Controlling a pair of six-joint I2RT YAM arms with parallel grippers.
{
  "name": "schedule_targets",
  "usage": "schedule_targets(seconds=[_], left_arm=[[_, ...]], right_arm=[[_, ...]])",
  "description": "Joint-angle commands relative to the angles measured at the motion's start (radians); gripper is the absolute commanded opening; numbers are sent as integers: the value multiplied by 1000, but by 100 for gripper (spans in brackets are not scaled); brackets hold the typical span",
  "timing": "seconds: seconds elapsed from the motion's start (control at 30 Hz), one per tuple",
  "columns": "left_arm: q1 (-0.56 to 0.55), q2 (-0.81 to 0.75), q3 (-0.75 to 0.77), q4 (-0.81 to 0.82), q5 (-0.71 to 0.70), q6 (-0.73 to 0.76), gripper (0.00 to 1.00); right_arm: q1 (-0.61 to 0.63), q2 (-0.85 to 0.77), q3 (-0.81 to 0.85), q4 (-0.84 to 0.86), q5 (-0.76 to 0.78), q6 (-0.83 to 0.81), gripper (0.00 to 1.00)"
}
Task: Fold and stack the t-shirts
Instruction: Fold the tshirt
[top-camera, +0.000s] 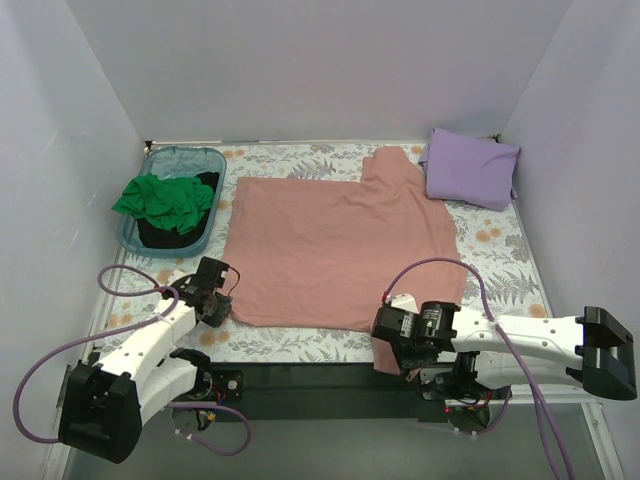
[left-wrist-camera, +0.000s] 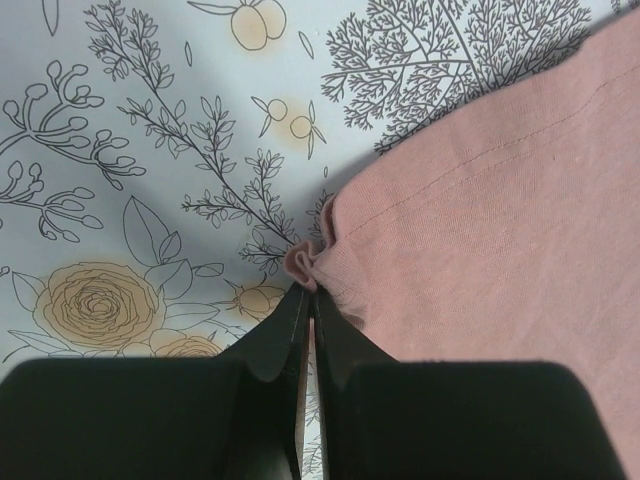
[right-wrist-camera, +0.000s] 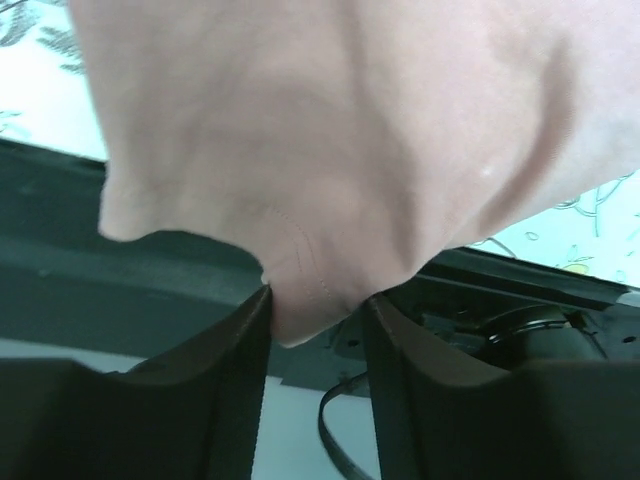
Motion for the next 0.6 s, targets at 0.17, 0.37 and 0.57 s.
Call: schedule_targets(seconds=[0.17, 0.37, 0.57], left_arm=[[2, 26, 42, -15, 24, -8, 0], [2, 0, 93, -47, 4, -19, 0], [2, 62, 141, -11, 23, -13, 0]], right_arm=[[-3, 18, 23, -34, 164, 50, 6], [-79, 0, 109, -57, 274, -5, 1], [-192, 9, 210, -60, 438, -34, 1]])
